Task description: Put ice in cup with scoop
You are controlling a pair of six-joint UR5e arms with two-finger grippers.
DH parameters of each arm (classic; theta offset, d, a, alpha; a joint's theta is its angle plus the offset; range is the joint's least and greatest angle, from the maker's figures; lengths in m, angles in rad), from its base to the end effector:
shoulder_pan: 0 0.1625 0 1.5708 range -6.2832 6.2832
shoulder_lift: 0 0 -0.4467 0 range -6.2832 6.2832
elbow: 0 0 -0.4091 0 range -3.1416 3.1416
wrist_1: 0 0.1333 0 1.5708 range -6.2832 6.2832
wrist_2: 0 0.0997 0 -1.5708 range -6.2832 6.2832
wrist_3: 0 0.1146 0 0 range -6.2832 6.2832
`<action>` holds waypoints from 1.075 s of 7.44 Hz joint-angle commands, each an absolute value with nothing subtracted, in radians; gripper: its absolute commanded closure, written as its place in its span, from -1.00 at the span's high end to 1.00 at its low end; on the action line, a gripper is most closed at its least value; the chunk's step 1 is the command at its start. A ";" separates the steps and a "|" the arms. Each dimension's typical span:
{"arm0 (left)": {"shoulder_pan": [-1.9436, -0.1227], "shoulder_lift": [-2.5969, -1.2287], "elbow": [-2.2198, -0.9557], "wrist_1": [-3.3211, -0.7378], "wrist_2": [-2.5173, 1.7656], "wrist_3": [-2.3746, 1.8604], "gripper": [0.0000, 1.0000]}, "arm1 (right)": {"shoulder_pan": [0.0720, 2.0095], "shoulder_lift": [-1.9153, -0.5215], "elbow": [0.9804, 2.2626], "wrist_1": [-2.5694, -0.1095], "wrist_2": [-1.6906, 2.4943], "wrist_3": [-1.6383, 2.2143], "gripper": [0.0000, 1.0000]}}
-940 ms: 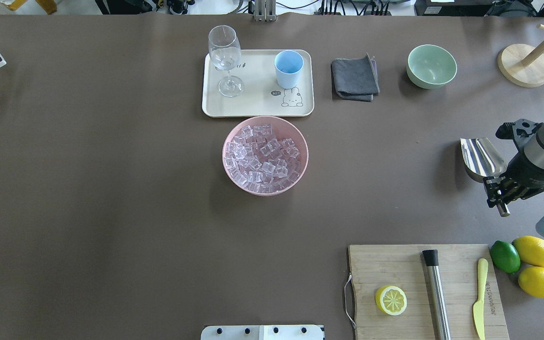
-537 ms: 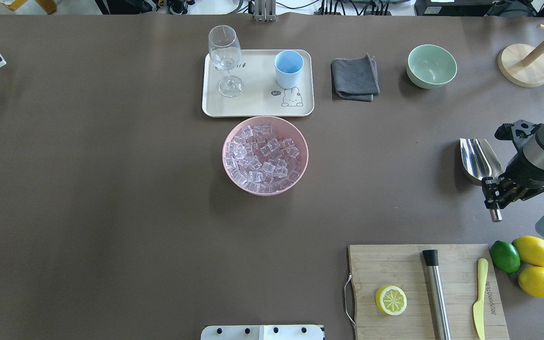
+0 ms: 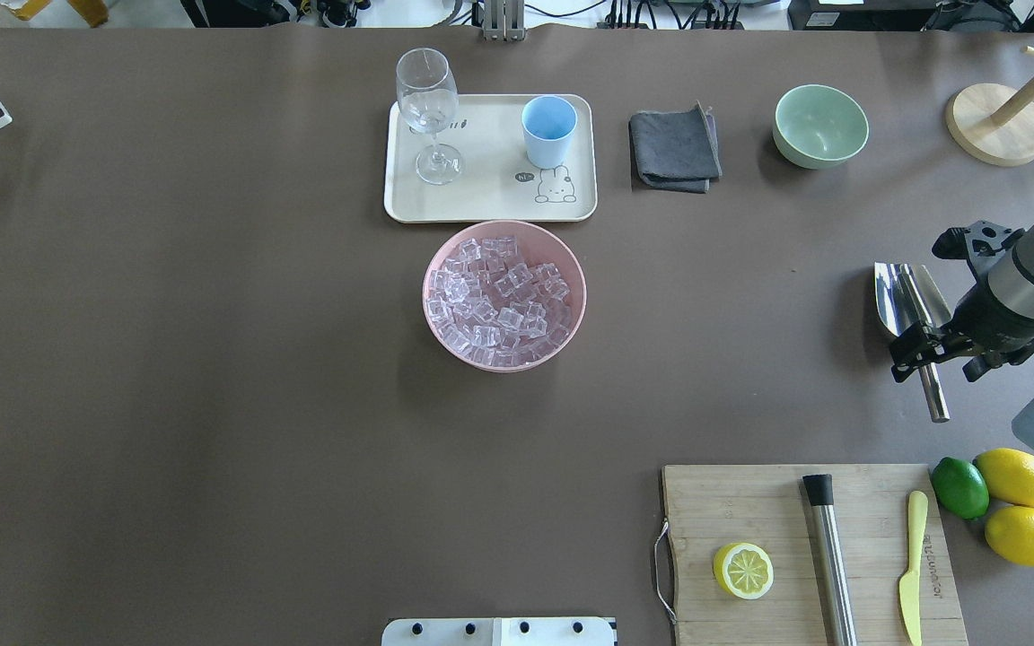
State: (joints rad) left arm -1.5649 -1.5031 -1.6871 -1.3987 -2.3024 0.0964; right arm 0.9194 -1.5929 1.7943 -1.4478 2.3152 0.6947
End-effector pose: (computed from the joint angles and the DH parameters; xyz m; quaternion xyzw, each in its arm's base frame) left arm -0.0540 -0.4672 0.6852 -0.0414 0.3593 0.0256 0.9320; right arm -0.2664 -0.4412 0.5754 -0.1061 -0.3744 -0.0388 0.9204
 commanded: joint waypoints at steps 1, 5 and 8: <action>-1.565 -1.503 -1.686 -1.399 -2.303 0.097 0.96 | 0.996 -1.543 1.802 -1.445 2.286 0.684 0.99; -1.565 -1.503 -1.690 -1.399 -2.303 0.094 0.96 | 1.422 -1.539 1.833 -1.701 2.361 0.193 0.99; -1.563 -1.503 -1.692 -1.399 -2.304 0.094 0.96 | 1.618 -1.555 1.825 -1.908 2.342 -0.202 0.99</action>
State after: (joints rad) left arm -1.5638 -1.5033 -1.6901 -1.3990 -2.3033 0.0937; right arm 1.5318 -1.5363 1.8300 -1.8255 2.3490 -0.0446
